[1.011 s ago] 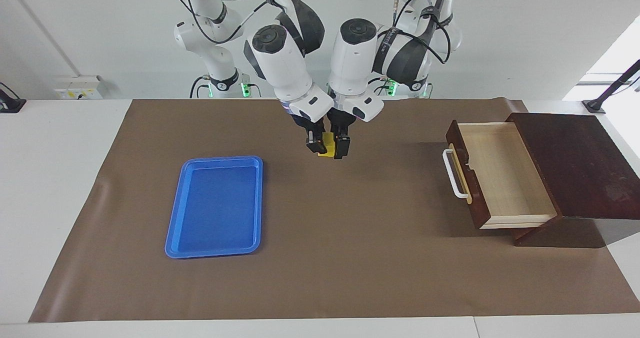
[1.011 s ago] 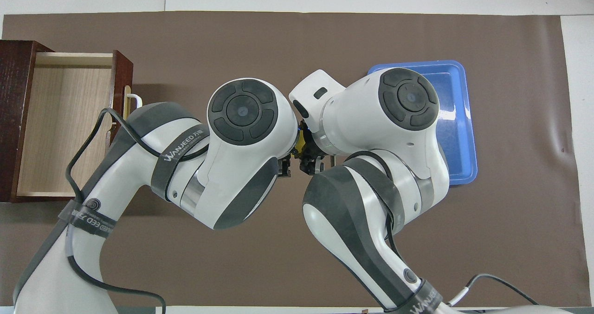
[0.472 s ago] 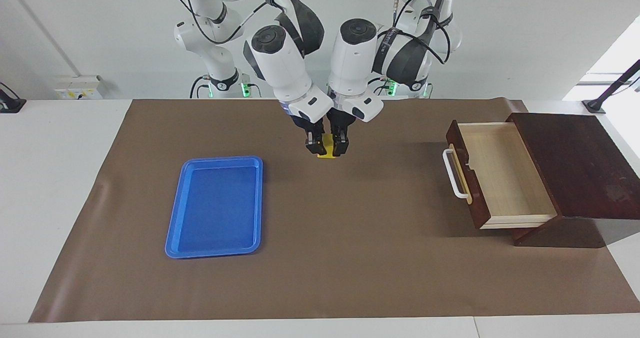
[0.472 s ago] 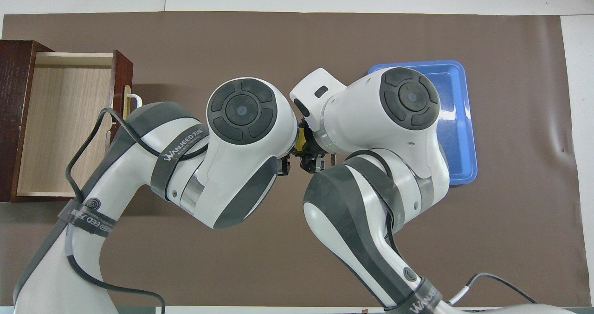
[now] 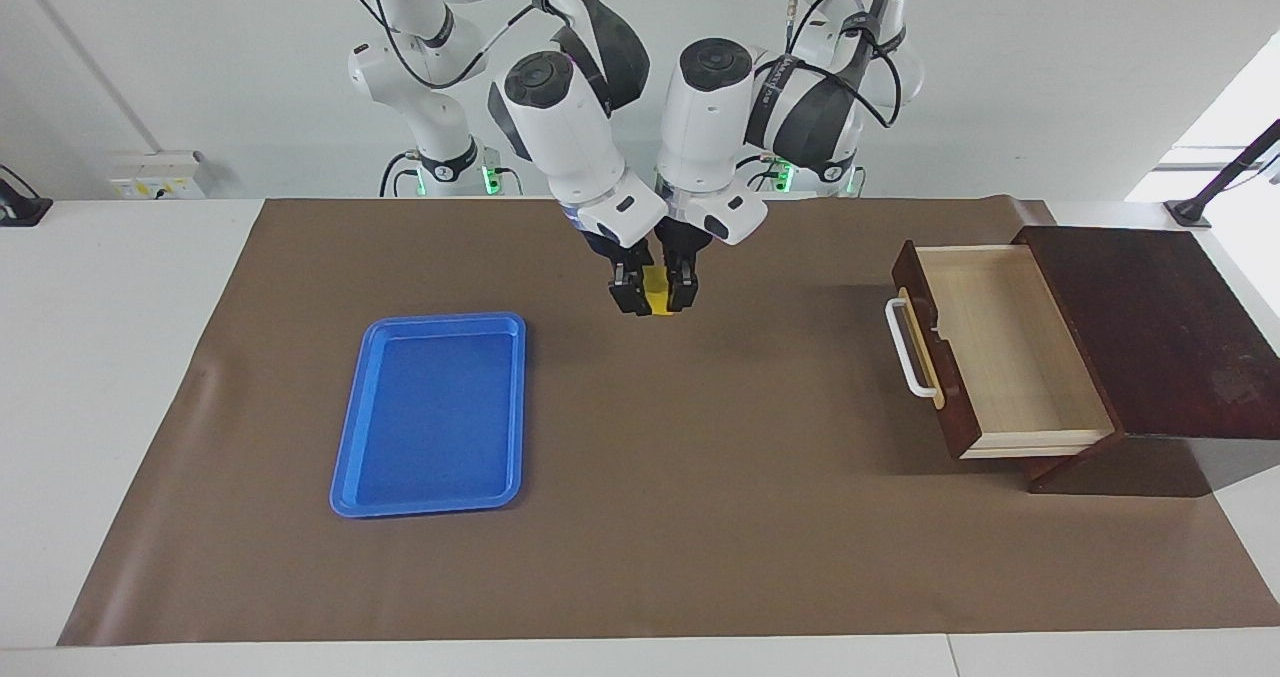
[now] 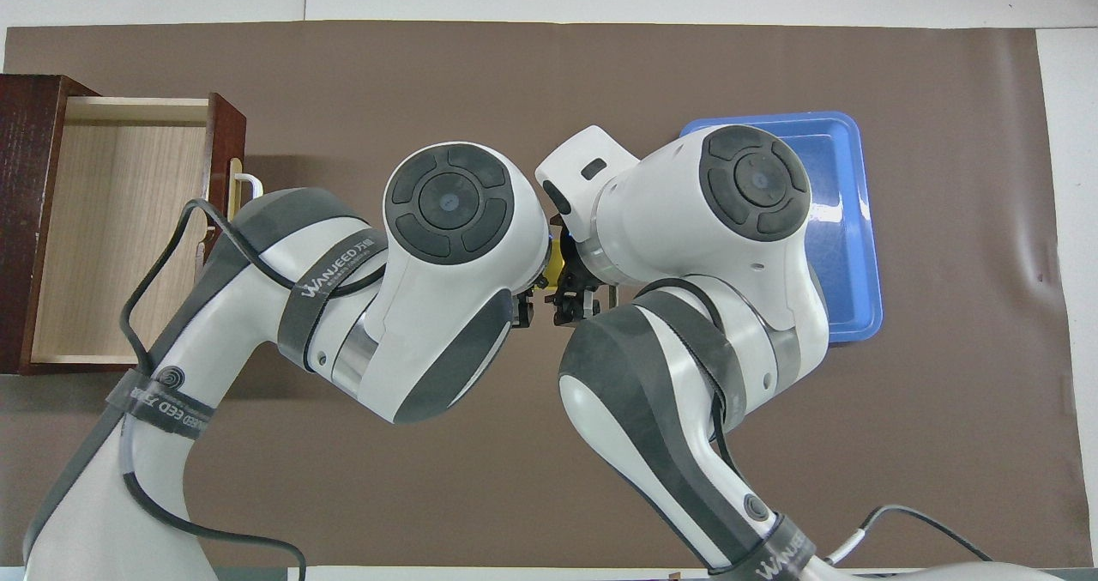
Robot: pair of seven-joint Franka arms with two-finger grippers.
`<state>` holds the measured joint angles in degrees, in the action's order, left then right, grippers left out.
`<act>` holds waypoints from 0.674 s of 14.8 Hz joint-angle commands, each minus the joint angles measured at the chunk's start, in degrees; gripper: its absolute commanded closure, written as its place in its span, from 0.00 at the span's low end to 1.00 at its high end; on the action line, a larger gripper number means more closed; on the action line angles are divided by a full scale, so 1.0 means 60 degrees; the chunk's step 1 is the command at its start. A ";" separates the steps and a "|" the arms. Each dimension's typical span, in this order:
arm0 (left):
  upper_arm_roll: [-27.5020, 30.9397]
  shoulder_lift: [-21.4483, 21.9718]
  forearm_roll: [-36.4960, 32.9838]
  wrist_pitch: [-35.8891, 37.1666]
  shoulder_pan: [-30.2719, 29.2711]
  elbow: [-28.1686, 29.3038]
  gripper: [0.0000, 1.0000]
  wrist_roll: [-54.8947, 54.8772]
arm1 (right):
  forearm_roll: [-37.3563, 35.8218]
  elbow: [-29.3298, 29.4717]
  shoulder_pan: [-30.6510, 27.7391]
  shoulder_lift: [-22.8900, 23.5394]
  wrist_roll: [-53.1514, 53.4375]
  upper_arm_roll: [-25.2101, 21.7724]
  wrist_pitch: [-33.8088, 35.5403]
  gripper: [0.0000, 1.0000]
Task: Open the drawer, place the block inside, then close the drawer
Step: 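Grasp the block with the left gripper while the right gripper releases it, then carry the block into the drawer with the left gripper while the right gripper withdraws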
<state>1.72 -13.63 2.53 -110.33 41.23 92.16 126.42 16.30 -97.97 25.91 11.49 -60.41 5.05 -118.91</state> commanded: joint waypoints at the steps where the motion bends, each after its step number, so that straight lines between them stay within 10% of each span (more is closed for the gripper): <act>1: 0.0181 0.0060 0.0033 0.0487 -0.0030 -0.0170 1.00 -0.0647 | -0.0080 0.0171 -0.0041 0.0106 0.0239 0.0008 0.0029 0.00; 10: 0.0299 0.1290 0.0018 0.1748 -0.4347 -0.0053 1.00 -0.3997 | -0.0095 0.0157 -0.1108 -0.0171 0.1217 -0.0050 0.0498 0.00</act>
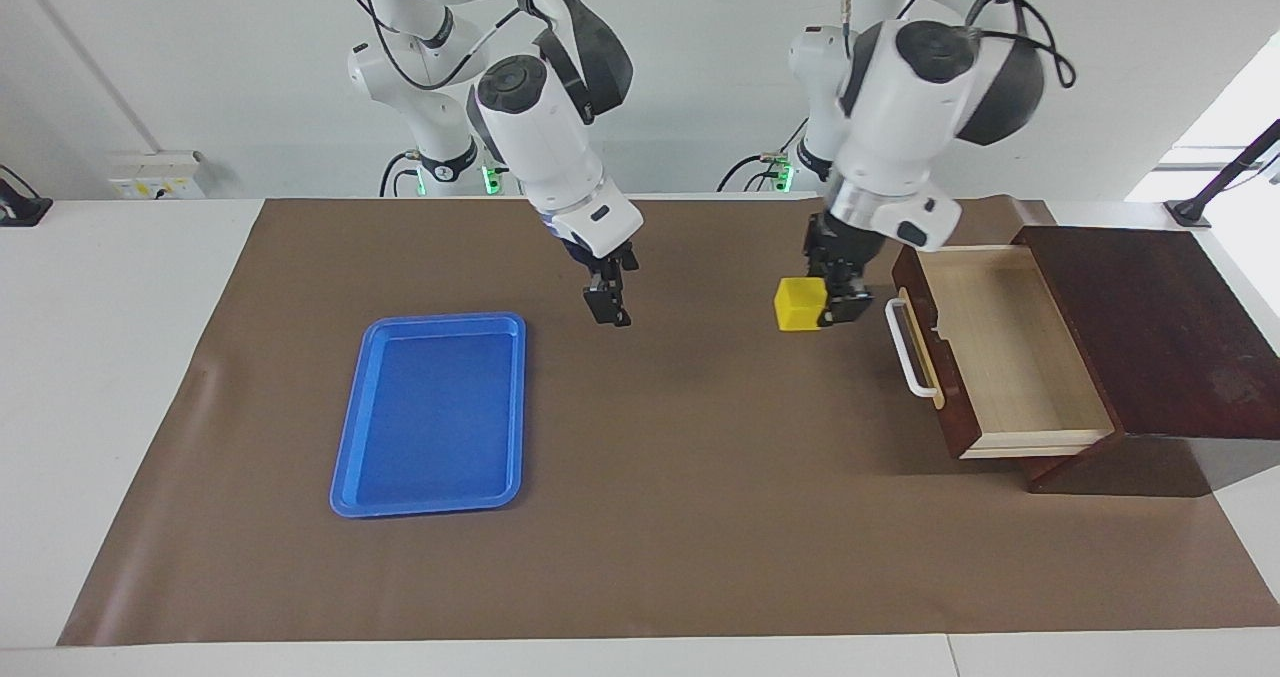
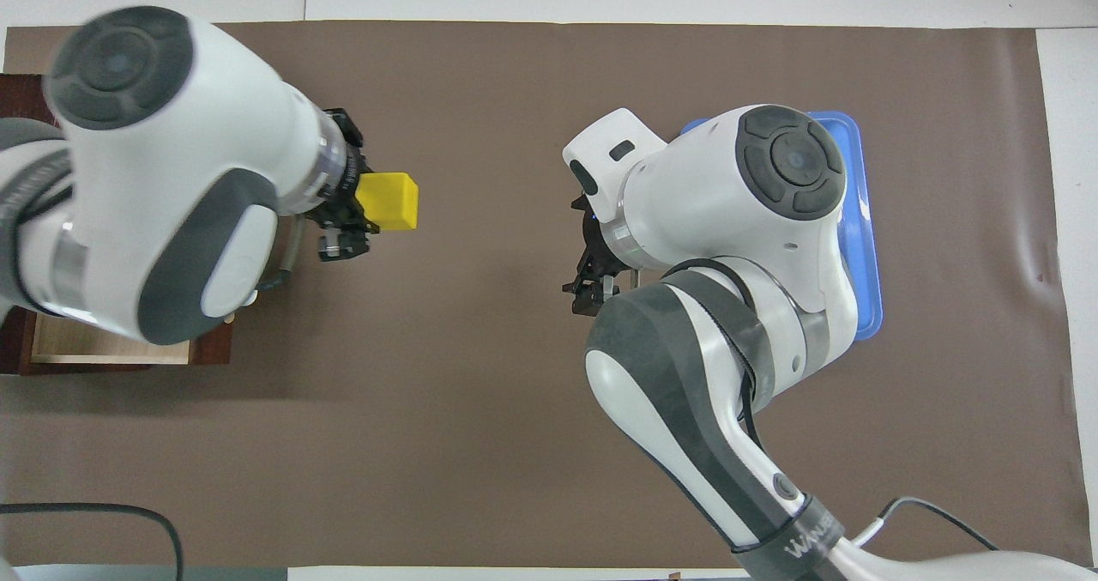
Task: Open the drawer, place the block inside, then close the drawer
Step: 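Carry the block into the drawer with the left gripper while the right gripper withdraws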
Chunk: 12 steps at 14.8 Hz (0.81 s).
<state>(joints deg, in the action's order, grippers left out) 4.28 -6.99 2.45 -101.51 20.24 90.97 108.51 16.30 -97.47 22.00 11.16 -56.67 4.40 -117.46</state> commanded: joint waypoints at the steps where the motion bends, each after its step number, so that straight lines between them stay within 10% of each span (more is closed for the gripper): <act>1: -0.0127 0.0183 0.0031 0.0278 -0.1332 0.0161 1.00 -0.1657 | -0.0110 0.0073 -0.0719 -0.0218 0.0858 0.0028 0.0270 0.00; 12: -0.0113 0.0666 -0.0746 -0.2194 -0.3328 0.3030 1.00 -0.3319 | -0.0899 0.0073 -0.3459 -0.1184 0.3946 -0.0060 0.2128 0.00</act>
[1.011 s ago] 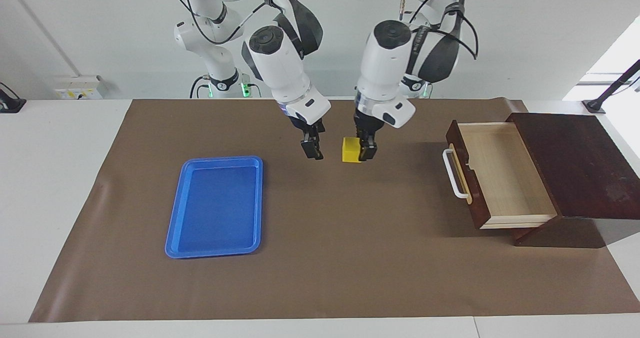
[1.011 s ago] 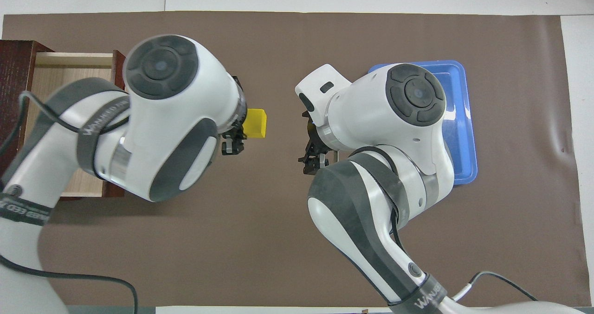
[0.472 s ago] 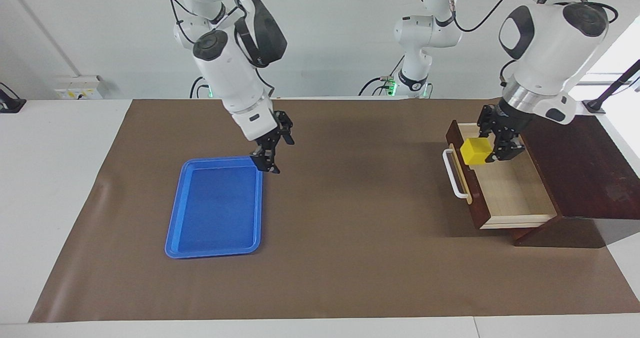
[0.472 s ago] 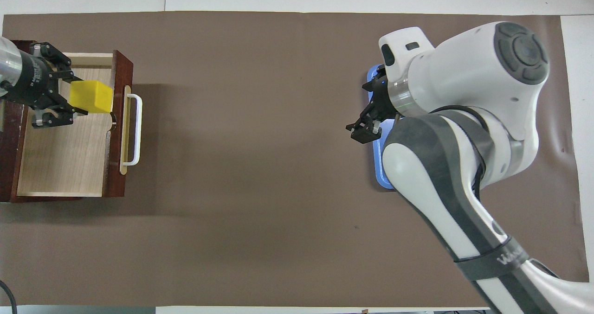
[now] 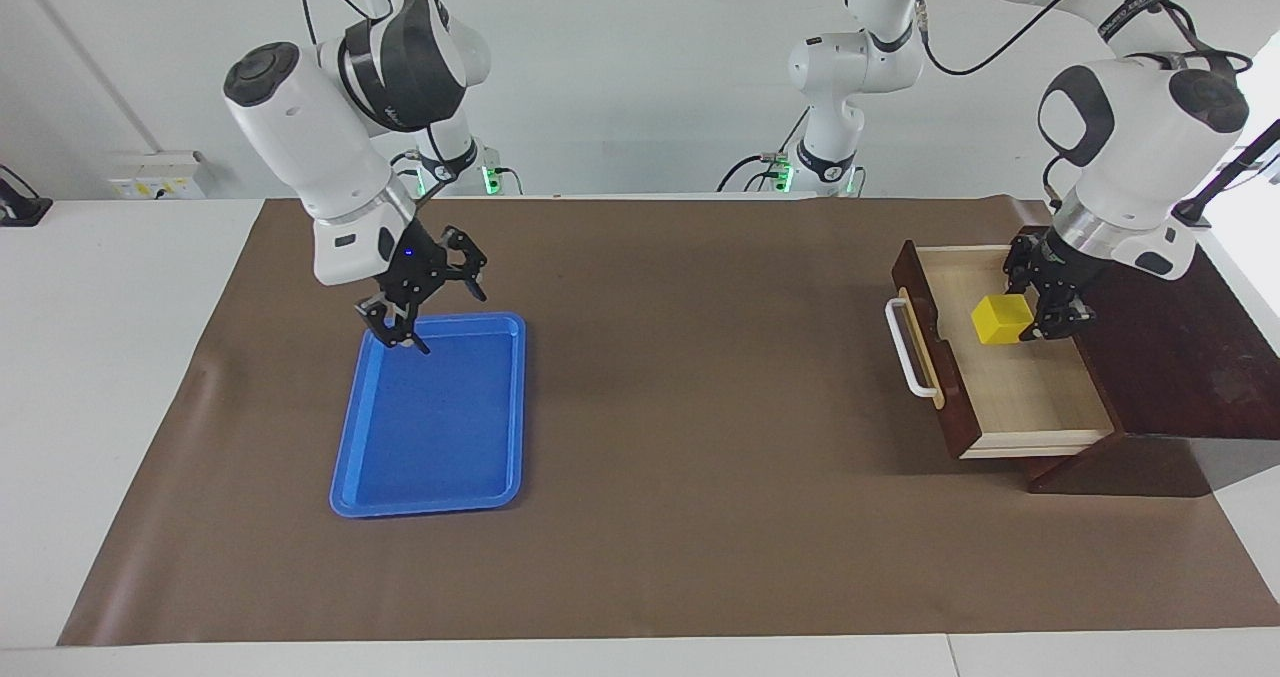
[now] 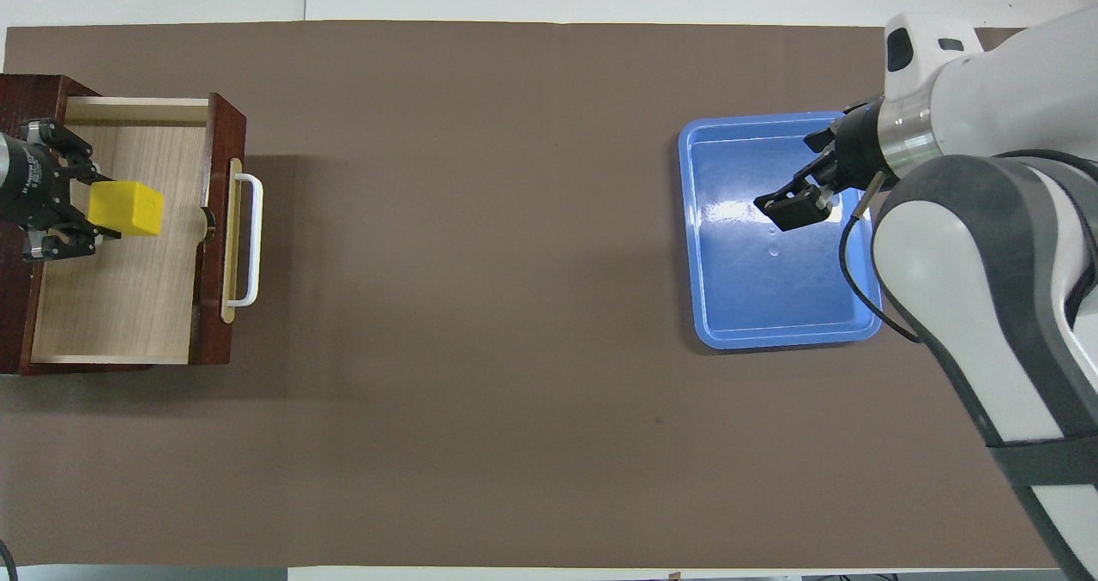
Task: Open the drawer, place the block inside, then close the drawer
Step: 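Lower the block into the drawer and open the left gripper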
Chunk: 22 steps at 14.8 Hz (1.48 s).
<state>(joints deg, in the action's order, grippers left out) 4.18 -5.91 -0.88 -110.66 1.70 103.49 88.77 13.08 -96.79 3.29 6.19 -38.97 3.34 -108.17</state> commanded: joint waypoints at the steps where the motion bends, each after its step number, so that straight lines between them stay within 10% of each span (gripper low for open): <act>1: -0.0097 0.0502 -0.0191 -0.0759 -0.0283 0.1105 1.00 -0.0015 | -0.0538 -0.0041 -0.0531 -0.0474 0.1640 0.0117 0.0902 0.00; 8: -0.0097 0.0779 -0.0249 -0.1081 -0.0752 0.1867 1.00 -0.0015 | -0.1971 0.0018 -0.0958 -0.1309 0.4957 0.0029 0.2646 0.00; 11: -0.0111 0.0766 -0.0613 -0.1098 -0.0694 0.1810 0.00 -0.0030 | -0.2619 0.0367 -0.1060 -0.1559 0.4972 0.0029 0.3479 0.00; 17: -0.0199 -0.0317 -0.0953 0.1537 0.0855 -0.1438 0.00 0.0890 | -0.2576 0.0678 -0.1280 -0.1603 0.6009 -0.0044 0.4274 0.00; 22: -0.0185 -0.0260 -0.0967 0.0461 0.2426 -0.0142 0.00 0.1885 | -0.2575 0.0589 -0.1280 -0.1647 0.6100 -0.0044 0.4201 0.00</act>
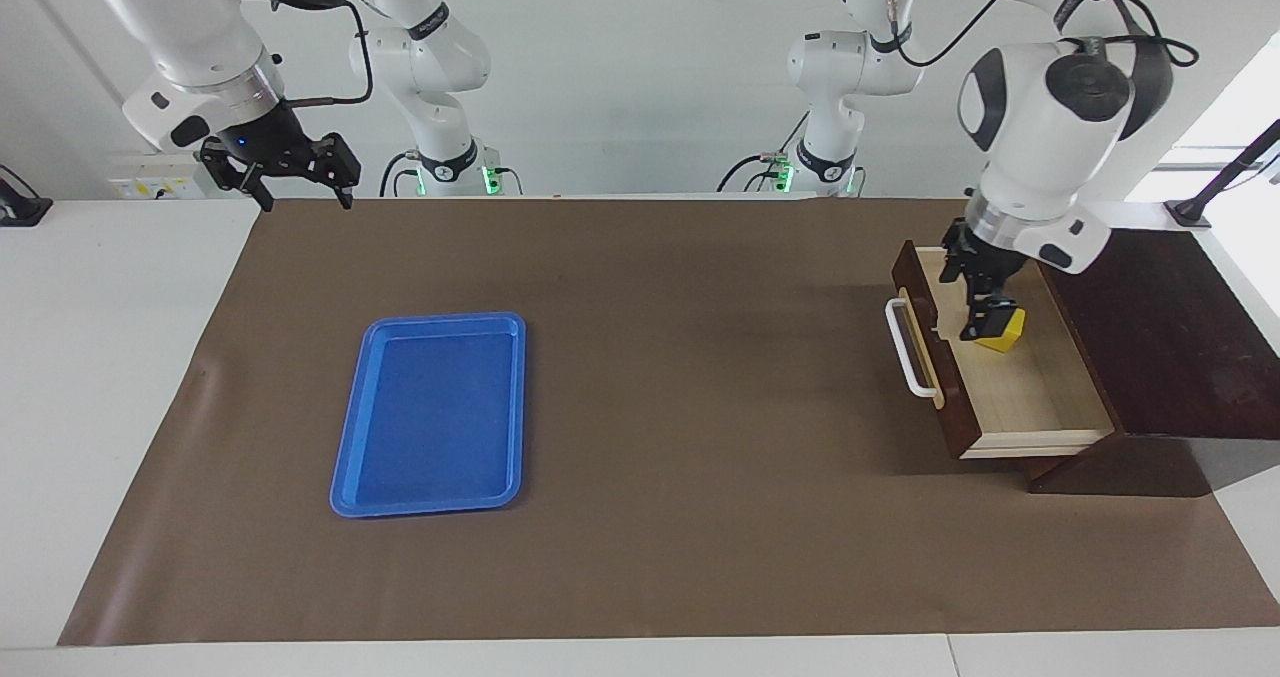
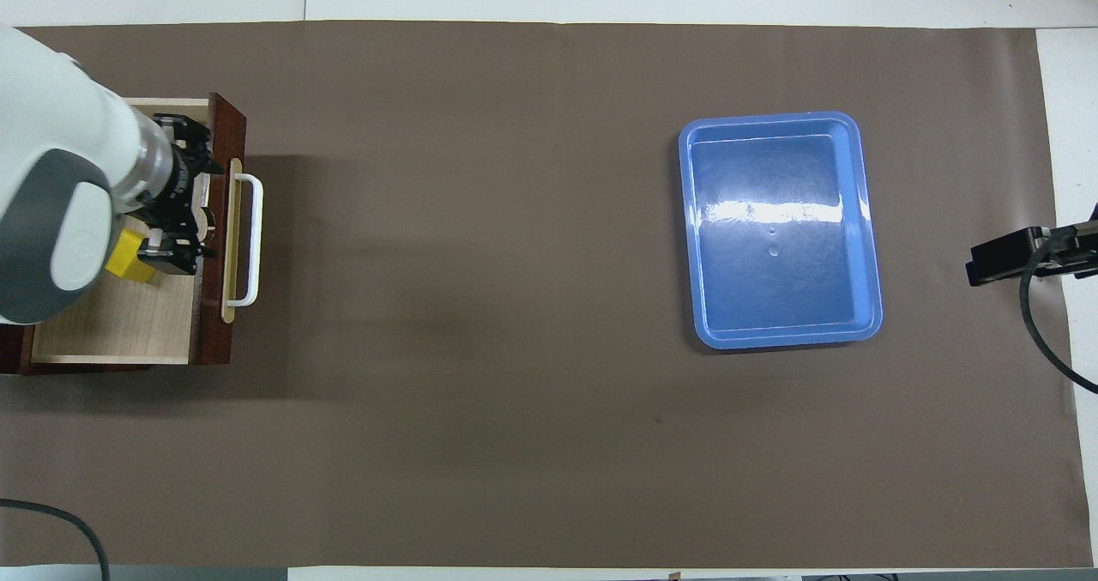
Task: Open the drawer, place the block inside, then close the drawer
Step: 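Push the drawer shut with the left gripper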
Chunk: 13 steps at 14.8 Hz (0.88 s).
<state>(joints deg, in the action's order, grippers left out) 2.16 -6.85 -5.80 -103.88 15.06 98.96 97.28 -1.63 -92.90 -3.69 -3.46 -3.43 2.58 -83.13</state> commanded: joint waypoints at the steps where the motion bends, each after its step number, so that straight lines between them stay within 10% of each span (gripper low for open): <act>1: 0.0168 -0.0089 -0.0161 -0.0936 0.0244 0.0934 0.00 0.0587 | -0.0124 -0.0101 -0.0118 -0.0053 0.0177 0.0083 0.0027 0.00; 13: 0.0212 -0.0074 -0.0556 -0.1451 -0.1424 0.1202 0.00 -0.0903 | -0.0051 -0.0292 -0.0016 0.0005 0.0104 -0.0179 -0.0266 0.00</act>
<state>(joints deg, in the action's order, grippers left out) 3.17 -8.17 -6.68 -110.86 9.78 104.94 94.59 -1.63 -94.16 -3.73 -3.39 -3.42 2.23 -83.85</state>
